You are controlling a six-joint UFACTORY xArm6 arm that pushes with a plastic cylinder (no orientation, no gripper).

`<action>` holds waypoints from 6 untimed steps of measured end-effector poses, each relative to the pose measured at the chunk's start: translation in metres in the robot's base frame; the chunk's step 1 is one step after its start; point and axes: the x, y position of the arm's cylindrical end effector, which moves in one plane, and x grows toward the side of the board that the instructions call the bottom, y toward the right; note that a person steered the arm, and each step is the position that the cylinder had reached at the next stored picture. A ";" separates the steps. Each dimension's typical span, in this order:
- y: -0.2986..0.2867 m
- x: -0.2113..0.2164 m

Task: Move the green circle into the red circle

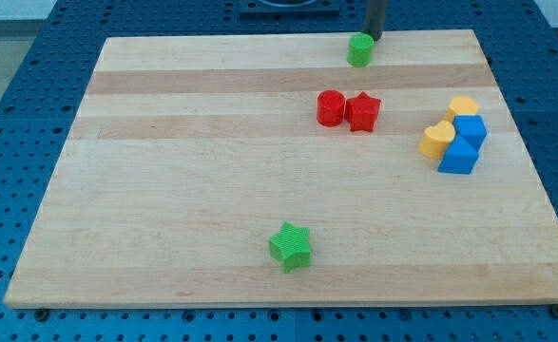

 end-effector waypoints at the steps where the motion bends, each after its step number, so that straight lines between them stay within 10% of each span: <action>1: -0.003 0.014; 6: -0.073 0.090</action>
